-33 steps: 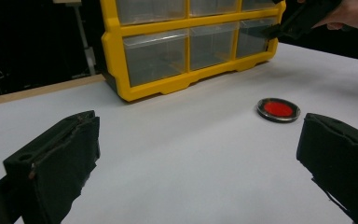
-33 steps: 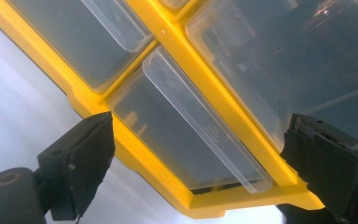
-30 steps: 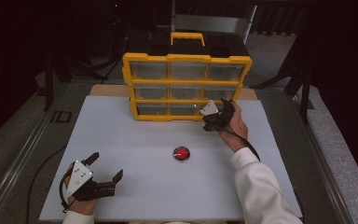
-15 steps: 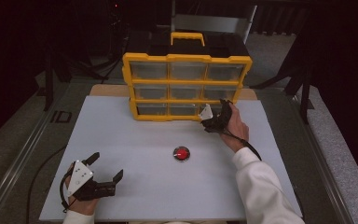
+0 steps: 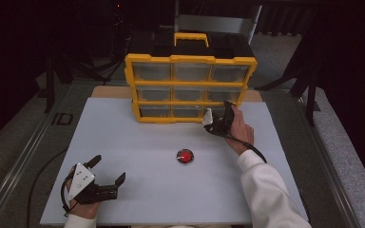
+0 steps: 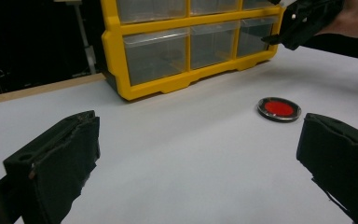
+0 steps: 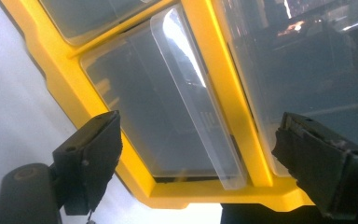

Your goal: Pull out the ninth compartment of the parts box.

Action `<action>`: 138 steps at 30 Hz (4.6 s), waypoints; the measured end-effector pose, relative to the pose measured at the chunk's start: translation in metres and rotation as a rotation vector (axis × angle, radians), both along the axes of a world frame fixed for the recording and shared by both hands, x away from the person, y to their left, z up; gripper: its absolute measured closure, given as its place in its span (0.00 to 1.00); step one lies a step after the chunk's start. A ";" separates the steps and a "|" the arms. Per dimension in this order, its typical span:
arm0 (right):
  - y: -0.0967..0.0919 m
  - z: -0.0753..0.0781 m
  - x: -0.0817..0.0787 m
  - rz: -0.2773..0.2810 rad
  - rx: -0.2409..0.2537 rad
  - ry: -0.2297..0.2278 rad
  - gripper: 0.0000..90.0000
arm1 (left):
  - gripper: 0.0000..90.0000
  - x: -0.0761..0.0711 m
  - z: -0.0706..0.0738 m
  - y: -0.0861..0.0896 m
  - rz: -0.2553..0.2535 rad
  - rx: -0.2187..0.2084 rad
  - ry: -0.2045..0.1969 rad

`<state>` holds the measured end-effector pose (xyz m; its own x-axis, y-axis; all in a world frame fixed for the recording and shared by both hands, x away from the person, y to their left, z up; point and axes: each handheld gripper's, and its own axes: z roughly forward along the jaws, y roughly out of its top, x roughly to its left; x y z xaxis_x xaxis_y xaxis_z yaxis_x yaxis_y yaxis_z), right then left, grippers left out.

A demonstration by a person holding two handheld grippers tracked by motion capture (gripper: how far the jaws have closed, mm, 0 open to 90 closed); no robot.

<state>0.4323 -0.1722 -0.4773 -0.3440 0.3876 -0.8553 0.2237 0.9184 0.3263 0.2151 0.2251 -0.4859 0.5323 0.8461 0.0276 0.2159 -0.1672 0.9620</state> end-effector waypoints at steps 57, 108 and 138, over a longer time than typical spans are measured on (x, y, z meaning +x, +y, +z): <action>-0.002 -0.021 0.002 0.029 -0.387 -0.272 0.41 | 0.00 -0.001 0.000 0.000 0.003 0.000 0.001; -0.007 -0.024 -0.005 0.084 -0.417 -0.167 0.84 | 0.00 0.000 0.000 0.000 0.004 0.003 0.004; -0.006 -0.022 -0.010 0.090 -0.431 -0.149 0.85 | 0.00 0.000 0.000 -0.001 0.003 0.005 0.005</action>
